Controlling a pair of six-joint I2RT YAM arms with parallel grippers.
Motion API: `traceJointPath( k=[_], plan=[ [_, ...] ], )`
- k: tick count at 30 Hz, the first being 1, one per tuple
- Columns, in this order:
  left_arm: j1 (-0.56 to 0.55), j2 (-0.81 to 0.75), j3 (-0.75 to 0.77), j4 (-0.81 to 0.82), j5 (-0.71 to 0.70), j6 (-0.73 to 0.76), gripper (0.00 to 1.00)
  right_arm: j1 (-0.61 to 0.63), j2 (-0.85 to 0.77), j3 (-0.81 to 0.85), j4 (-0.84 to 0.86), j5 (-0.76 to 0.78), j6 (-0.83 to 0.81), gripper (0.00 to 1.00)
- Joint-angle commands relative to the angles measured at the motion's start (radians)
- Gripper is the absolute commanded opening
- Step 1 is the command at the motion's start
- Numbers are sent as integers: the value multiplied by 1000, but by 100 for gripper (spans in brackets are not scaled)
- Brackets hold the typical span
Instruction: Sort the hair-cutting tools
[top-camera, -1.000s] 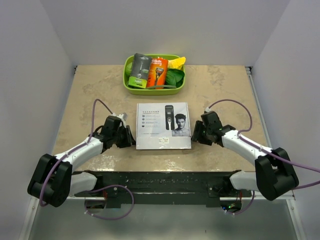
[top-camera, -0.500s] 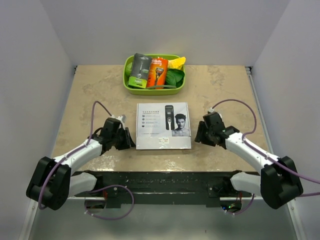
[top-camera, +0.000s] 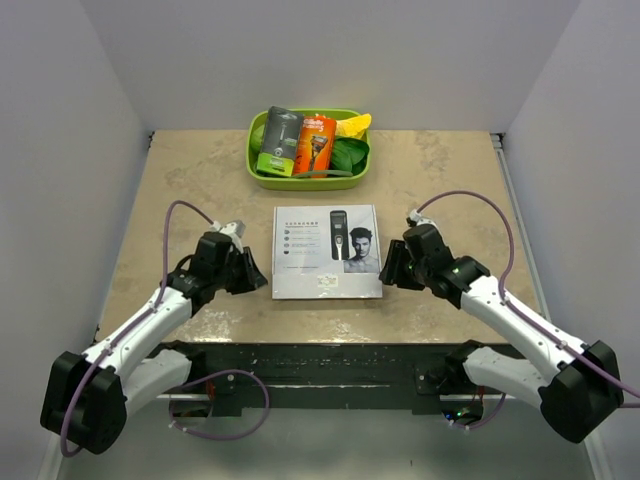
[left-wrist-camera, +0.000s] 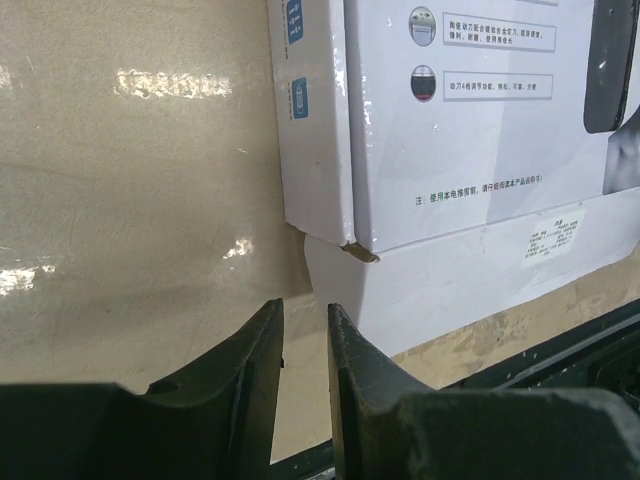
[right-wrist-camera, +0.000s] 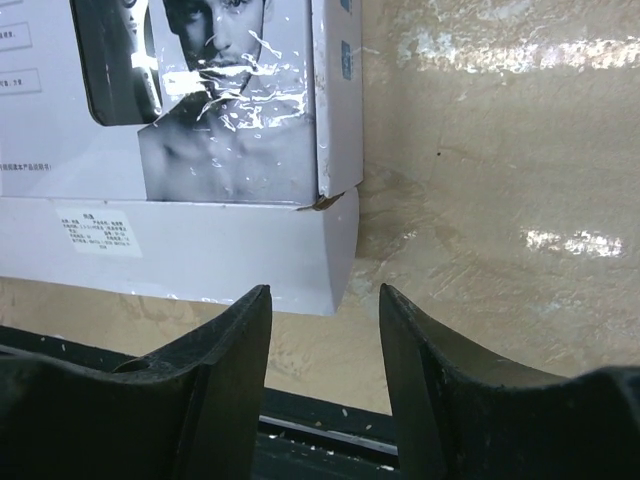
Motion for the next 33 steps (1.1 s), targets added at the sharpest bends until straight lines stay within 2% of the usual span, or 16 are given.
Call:
traceJointPath(
  k=[1,10,18,25,33],
  plan=[
    [-6,-5,35,-7,29,10,29,13,15,-18,27,-27,31,50],
    [-7,46,27,55,80,-5,28,33,114,-56,138,-34,51,50],
    [-7,17,35,37,86,-5,27,36,210,-111,210,16,64,50],
    [-7,11,18,48,95,-11,28,34,215,-116,222,26,72,50],
    [-19,115,-45,196,86,-22,27,36,204,-87,193,45,70,51]
  ],
)
